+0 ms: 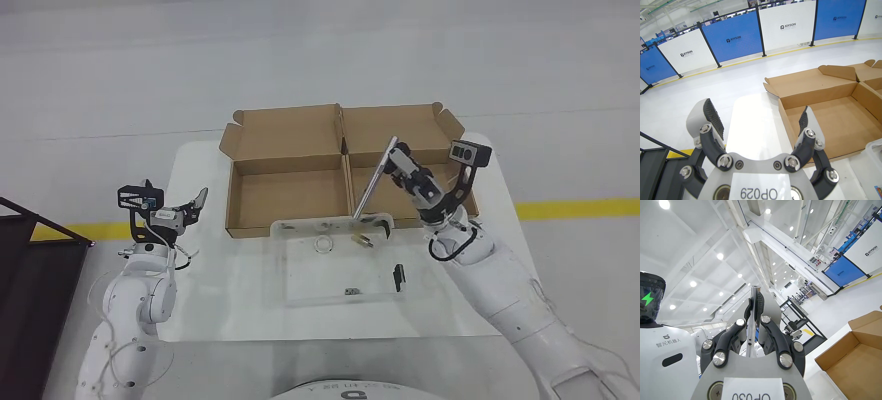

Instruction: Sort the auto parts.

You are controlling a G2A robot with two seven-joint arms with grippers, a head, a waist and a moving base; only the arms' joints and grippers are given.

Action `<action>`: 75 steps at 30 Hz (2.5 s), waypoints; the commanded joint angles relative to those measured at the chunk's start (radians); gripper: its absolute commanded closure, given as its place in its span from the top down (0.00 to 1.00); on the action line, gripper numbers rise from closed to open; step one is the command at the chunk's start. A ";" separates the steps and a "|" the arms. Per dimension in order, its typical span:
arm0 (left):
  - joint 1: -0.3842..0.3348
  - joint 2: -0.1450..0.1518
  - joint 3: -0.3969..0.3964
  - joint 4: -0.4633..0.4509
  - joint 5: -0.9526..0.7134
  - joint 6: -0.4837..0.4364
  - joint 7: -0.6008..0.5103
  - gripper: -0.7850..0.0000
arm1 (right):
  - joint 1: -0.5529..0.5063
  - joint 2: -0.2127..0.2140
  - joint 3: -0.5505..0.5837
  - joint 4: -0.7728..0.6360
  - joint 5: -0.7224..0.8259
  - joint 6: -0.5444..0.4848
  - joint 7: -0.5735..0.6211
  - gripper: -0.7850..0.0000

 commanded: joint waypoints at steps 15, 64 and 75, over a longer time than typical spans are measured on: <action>0.000 0.000 0.000 0.000 0.000 0.000 0.000 1.00 | -0.021 -0.031 0.054 0.043 -0.126 0.009 -0.044 0.00; 0.000 0.000 0.000 0.000 0.000 0.000 0.000 1.00 | -0.173 -0.038 0.363 0.143 -0.738 0.706 -0.255 0.36; 0.000 0.000 0.000 0.000 0.000 0.000 0.000 1.00 | -0.195 -0.041 0.371 0.085 -0.690 0.583 -0.237 0.48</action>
